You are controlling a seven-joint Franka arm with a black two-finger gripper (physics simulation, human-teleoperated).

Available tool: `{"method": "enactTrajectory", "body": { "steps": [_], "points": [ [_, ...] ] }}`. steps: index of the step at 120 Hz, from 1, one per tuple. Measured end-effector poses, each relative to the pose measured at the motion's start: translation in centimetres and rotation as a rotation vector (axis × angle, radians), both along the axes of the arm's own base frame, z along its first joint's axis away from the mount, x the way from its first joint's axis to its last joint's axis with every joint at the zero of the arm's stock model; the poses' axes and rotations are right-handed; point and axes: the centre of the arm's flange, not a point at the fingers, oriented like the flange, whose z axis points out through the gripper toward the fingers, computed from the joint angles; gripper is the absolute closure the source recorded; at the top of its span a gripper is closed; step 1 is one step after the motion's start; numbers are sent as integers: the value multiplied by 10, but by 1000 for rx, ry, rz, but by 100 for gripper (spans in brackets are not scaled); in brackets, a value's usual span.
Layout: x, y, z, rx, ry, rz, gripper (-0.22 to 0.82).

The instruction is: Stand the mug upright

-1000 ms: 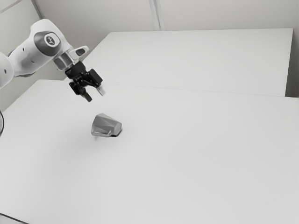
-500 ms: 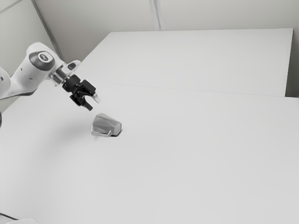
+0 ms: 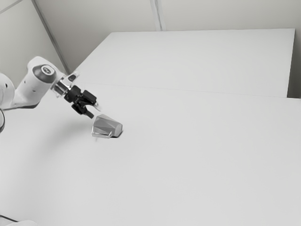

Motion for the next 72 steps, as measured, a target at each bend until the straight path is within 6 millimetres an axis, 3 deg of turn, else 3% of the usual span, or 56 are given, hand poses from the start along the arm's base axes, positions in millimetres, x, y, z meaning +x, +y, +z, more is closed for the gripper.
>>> {"method": "enactTrajectory", "body": {
  "steps": [23,72],
  "points": [
    [-11,-11,-21,-34,31,-3,0],
    [-21,-28,-36,-96,51,5,3]
  ]
}}
